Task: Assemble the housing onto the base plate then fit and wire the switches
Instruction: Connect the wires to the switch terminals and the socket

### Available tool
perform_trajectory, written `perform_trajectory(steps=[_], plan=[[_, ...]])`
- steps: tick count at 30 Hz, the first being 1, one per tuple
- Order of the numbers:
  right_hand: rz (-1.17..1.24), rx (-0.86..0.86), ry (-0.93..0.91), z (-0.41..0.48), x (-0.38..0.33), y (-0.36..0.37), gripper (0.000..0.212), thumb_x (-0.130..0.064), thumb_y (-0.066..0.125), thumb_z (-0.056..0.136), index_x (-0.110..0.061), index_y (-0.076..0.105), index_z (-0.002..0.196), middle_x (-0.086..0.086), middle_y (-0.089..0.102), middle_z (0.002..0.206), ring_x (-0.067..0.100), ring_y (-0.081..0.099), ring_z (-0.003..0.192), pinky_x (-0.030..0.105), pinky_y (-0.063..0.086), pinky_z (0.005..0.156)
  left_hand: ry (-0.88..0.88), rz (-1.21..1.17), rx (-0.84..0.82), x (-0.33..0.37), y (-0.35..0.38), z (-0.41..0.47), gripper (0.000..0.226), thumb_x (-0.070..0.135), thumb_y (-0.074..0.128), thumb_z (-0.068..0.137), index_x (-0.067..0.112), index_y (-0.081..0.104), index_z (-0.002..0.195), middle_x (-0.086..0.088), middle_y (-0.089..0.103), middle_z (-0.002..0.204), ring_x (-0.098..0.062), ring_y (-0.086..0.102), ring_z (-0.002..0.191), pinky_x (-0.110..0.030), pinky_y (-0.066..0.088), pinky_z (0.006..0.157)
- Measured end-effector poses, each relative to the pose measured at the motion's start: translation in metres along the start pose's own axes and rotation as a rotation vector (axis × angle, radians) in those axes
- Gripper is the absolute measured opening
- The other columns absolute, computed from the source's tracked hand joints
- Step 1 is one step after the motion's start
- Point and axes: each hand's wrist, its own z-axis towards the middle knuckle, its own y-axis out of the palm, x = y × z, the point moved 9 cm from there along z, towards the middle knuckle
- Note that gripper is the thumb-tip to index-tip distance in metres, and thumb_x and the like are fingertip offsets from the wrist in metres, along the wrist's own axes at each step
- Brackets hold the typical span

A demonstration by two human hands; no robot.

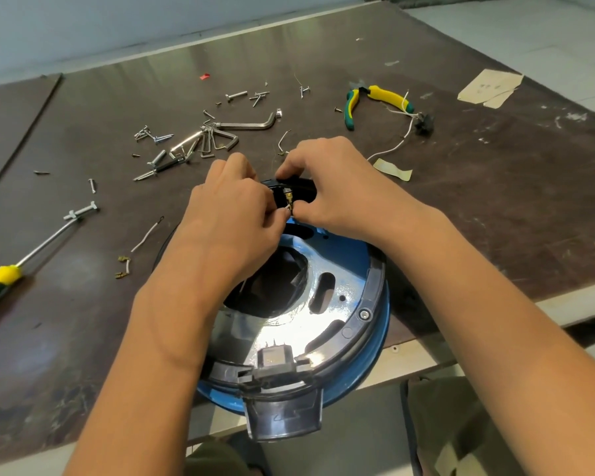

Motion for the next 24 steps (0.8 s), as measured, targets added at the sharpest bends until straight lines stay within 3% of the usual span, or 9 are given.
perform_trajectory(steps=[4,6,9,11,14,19,22,24], plan=[[0.009,-0.003,-0.002,0.000,0.001,0.001,0.044,-0.024,0.076,0.080,-0.025,0.067,0.122,-0.003,0.066,0.120,0.017,0.060,0.112,0.039,0.052,0.095,0.000,-0.037,0.004,-0.002,-0.001,0.000,0.030,0.036,0.061,0.093,0.010,0.074,0.088,-0.006,0.043,0.103,-0.026,0.040,0.108,-0.046,0.045,0.086],[0.020,-0.015,-0.001,0.001,0.002,0.001,0.042,-0.022,0.075,0.081,-0.025,0.066,0.122,-0.003,0.065,0.120,0.016,0.059,0.111,0.037,0.051,0.095,-0.015,-0.066,0.015,-0.005,-0.002,0.001,0.033,0.035,0.060,0.093,0.009,0.072,0.078,-0.006,0.046,0.100,-0.024,0.041,0.105,-0.041,0.043,0.083],[0.050,-0.053,-0.015,0.000,0.003,0.004,0.040,-0.018,0.072,0.083,-0.023,0.062,0.122,-0.003,0.061,0.119,0.011,0.055,0.106,0.027,0.048,0.091,-0.051,-0.100,0.044,-0.010,-0.004,0.001,0.040,0.033,0.057,0.094,0.012,0.060,0.060,-0.005,0.049,0.095,-0.019,0.043,0.099,-0.029,0.032,0.073],[0.048,-0.081,-0.027,-0.001,0.002,0.006,0.042,-0.016,0.071,0.085,-0.022,0.060,0.125,-0.002,0.059,0.120,0.011,0.054,0.107,0.020,0.040,0.088,-0.060,-0.142,0.068,-0.013,-0.007,0.000,0.042,0.032,0.056,0.095,0.011,0.059,0.058,-0.005,0.050,0.093,-0.016,0.046,0.088,-0.024,0.027,0.068],[0.038,-0.111,-0.037,-0.001,0.000,0.009,0.047,-0.014,0.067,0.086,-0.025,0.061,0.131,-0.002,0.063,0.123,0.013,0.056,0.109,0.022,0.040,0.088,-0.066,-0.281,0.147,-0.018,-0.016,-0.003,0.039,0.033,0.056,0.096,0.011,0.066,0.065,-0.002,0.052,0.097,-0.009,0.050,0.076,-0.021,0.030,0.065],[0.041,-0.037,0.075,-0.001,0.008,0.006,0.044,-0.019,0.064,0.085,-0.035,0.064,0.126,-0.004,0.067,0.116,0.018,0.059,0.106,0.044,0.054,0.090,-0.102,-0.467,0.219,-0.049,-0.035,-0.008,0.017,0.025,0.054,0.097,0.022,0.070,0.095,0.007,0.059,0.103,-0.001,0.056,0.092,-0.010,0.042,0.077],[0.048,-0.033,0.105,-0.001,0.010,0.006,0.044,-0.019,0.064,0.084,-0.035,0.065,0.124,-0.004,0.067,0.116,0.020,0.060,0.106,0.046,0.054,0.090,-0.257,-0.321,0.300,-0.105,-0.045,-0.018,0.016,0.022,0.054,0.095,0.023,0.070,0.096,0.003,0.069,0.093,-0.010,0.060,0.086,-0.023,0.043,0.073],[0.042,-0.038,0.121,-0.001,0.011,0.006,0.044,-0.020,0.064,0.084,-0.037,0.065,0.124,-0.004,0.067,0.116,0.020,0.061,0.105,0.046,0.054,0.089,-0.441,-0.157,0.225,-0.150,-0.032,-0.030,0.015,0.023,0.056,0.094,0.019,0.069,0.102,-0.005,0.070,0.099,-0.023,0.062,0.093,-0.032,0.044,0.079]])
